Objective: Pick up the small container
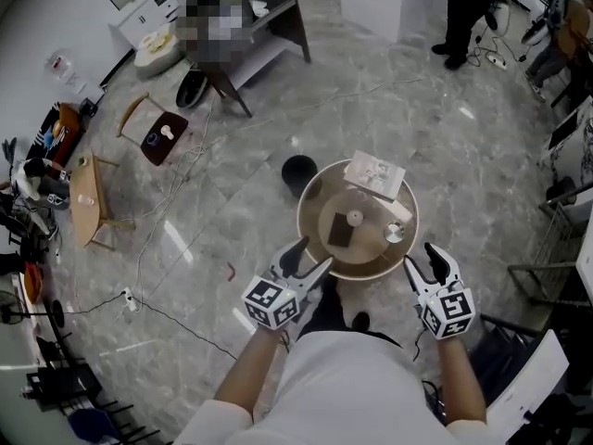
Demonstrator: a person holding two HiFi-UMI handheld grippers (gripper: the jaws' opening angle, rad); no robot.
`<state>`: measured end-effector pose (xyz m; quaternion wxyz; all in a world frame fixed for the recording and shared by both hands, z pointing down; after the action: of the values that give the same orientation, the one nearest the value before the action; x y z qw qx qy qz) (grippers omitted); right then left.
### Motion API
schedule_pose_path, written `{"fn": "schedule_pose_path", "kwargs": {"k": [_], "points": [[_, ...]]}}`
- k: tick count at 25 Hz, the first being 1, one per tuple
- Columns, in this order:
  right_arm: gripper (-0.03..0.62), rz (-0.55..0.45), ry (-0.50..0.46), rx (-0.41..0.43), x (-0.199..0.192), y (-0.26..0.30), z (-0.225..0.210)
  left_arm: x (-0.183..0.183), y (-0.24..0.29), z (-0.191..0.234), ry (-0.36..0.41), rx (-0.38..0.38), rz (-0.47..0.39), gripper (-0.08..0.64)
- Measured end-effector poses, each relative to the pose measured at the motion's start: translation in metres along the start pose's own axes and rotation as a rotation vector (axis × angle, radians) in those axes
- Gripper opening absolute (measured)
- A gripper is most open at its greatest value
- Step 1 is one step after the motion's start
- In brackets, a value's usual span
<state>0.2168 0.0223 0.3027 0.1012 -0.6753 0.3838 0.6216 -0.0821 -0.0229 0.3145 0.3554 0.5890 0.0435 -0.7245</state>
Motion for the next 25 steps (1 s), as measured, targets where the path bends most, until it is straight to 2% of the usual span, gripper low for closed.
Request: {"fn": "schedule_pose_path", "kwargs": {"k": [11,18,25], "points": [[0.233,0.084,0.069,-0.064,0.0,0.088,-0.023,0.013,0.073,0.083,0.013,-0.088,0.104,0.308],[0.233,0.1,0.132,-0.113,-0.016,0.132,-0.048,-0.001,0.12,0.11,0.022,-0.16,0.193,0.308],[0.233,0.109,0.166,-0.131,-0.029,0.143,-0.073,-0.004,0.151,0.115,0.023,-0.165,0.231,0.308]]}}
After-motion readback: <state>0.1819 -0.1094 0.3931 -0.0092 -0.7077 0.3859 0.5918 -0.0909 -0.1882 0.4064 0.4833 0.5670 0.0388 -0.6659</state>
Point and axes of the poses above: the fingertips, and each gripper's own axes: y forward along the fingers, z to its left, x out of its top, the point moved 8 cm from there along -y, backward along the fingers, and after that the axes turned 15 degrees about x, right-handed, at the moved point
